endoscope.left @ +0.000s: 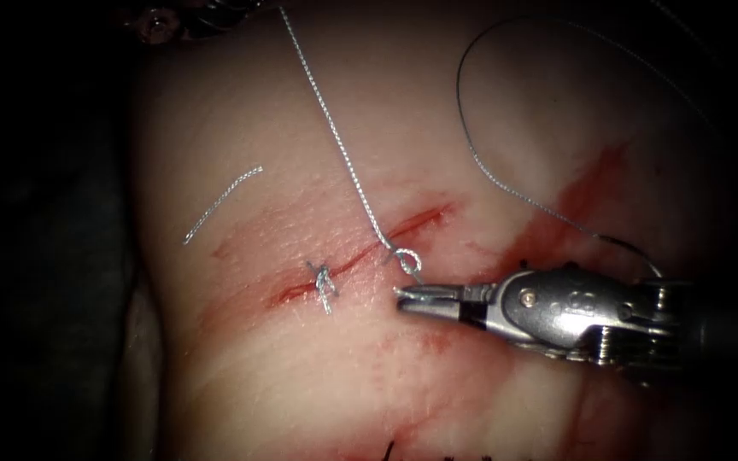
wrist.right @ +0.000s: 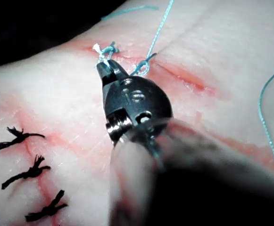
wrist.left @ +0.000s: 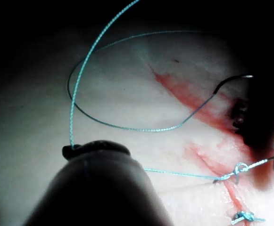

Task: Wound Closure

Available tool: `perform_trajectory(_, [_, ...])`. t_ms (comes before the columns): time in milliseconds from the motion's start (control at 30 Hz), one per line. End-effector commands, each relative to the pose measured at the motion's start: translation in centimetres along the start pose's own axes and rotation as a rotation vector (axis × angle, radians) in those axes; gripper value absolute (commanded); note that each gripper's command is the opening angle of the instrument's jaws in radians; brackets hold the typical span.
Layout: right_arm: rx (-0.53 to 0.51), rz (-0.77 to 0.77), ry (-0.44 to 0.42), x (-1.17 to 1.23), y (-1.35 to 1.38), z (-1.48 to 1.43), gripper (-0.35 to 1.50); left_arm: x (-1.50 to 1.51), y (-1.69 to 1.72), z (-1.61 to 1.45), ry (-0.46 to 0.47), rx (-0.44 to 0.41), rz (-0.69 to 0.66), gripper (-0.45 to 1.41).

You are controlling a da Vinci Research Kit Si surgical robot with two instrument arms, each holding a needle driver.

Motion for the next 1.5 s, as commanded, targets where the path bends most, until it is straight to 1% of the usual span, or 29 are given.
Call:
perform_trajectory(33, [0.006,-0.003,0.001,-0.02,-0.01,0.11,-0.35,0.03,0.02,0.11,-0.016,0.022,0.057,-0.45])
perform_trajectory(67, [0.002,0.004,0.003,-0.04,-0.02,0.12,-0.35,0.02,0.00,0.16,-0.036,0.043,0.139,-0.45])
perform_trajectory(167, [0.004,0.010,0.003,-0.10,-0.05,0.14,-0.35,-0.04,-0.02,0.27,-0.092,0.112,0.262,-0.45])
perform_trajectory(267, [0.013,0.016,0.017,-0.13,-0.06,0.13,-0.35,-0.14,0.00,0.37,-0.135,0.159,0.351,-0.45])
perform_trajectory(333, [0.014,0.022,0.023,-0.12,-0.06,0.10,-0.35,-0.21,0.01,0.44,-0.172,0.190,0.387,-0.45])
perform_trajectory(433, [0.026,0.033,0.023,-0.12,-0.07,0.07,-0.35,-0.26,-0.01,0.49,-0.186,0.192,0.412,-0.45])
perform_trajectory(600, [0.056,0.061,0.023,-0.14,-0.10,0.03,-0.35,-0.28,-0.02,0.55,-0.256,0.227,0.471,-0.45])
perform_trajectory(733, [0.097,0.062,0.025,-0.17,-0.14,0.01,-0.35,-0.27,-0.01,0.55,-0.289,0.240,0.489,-0.45])
perform_trajectory(867, [0.149,0.068,0.041,-0.24,-0.20,0.02,-0.35,-0.31,-0.04,0.53,-0.317,0.270,0.496,-0.45])
perform_trajectory(1033, [0.195,0.062,0.041,-0.33,-0.27,0.03,-0.35,-0.38,-0.12,0.48,-0.338,0.317,0.501,-0.45])
perform_trajectory(1367, [0.218,0.059,0.046,-0.45,-0.33,0.07,-0.35,-0.61,-0.33,0.32,-0.364,0.361,0.483,-0.45])
perform_trajectory(1500, [0.223,0.065,0.042,-0.49,-0.36,0.07,-0.35,-0.65,-0.39,0.28,-0.368,0.378,0.471,-0.45])
